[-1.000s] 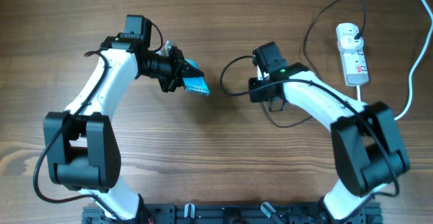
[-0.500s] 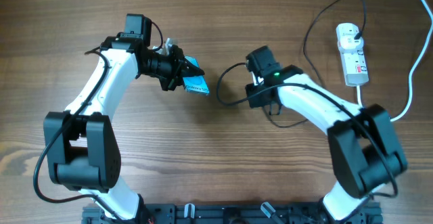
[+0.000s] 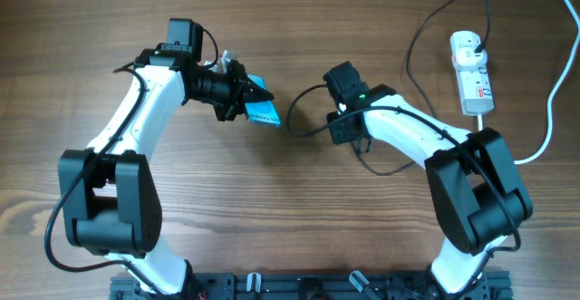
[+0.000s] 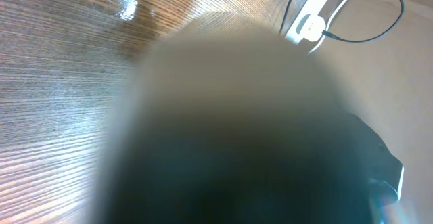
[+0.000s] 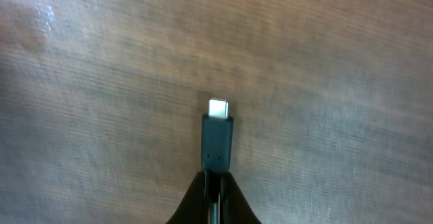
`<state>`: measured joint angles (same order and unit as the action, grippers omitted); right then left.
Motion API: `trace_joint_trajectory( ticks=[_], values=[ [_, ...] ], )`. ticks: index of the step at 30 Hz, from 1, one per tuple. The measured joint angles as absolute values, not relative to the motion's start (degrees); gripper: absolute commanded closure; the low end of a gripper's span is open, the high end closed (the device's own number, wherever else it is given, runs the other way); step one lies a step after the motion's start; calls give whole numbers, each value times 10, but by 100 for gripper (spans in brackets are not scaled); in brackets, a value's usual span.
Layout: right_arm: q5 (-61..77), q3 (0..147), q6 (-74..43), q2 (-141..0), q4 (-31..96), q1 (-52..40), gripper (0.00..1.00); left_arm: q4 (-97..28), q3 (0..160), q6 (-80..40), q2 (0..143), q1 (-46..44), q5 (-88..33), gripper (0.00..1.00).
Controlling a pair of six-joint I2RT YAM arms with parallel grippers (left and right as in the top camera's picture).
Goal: Plug charger to phone and switch on socket
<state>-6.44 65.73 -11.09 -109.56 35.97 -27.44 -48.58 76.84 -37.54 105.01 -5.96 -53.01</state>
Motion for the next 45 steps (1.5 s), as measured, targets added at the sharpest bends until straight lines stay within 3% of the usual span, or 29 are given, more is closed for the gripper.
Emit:
trace_joint_trajectory(
  ticks=[1, 5, 6, 8, 18, 24, 29, 33, 39, 45],
  values=[
    [-64, 659, -105, -1096, 371, -274, 82, -486, 768, -375, 1050, -59, -530, 96],
    [-62, 661, -94, -1095, 394, -273, 69, -486, 768, -375, 1050, -55, -530, 96],
    [-62, 661, -93, -1095, 397, -272, 70, -486, 768, -375, 1050, -55, -530, 96],
    [-61, 661, -93, -1095, 399, -271, 95, -486, 768, -375, 1050, -55, -530, 96],
    [16, 660, -68, -1085, 432, -251, 96, -486, 768, -375, 1050, -53, -530, 96],
    [196, 657, -18, -955, 505, -160, 96, -467, 768, -375, 1050, -49, -530, 96],
    [399, 657, 111, -929, 611, -160, 96, -359, 768, -367, 1051, -49, -560, 96],
    [529, 657, 167, -885, 613, -160, 96, -284, 769, -350, 1051, -49, -646, 96],
    [561, 657, 130, -873, 592, -170, 96, -282, 769, -361, 1051, -83, -660, 96],
    [509, 657, -31, -873, 500, -242, 96, -283, 769, -399, 1051, -113, -586, 96]
  ],
)
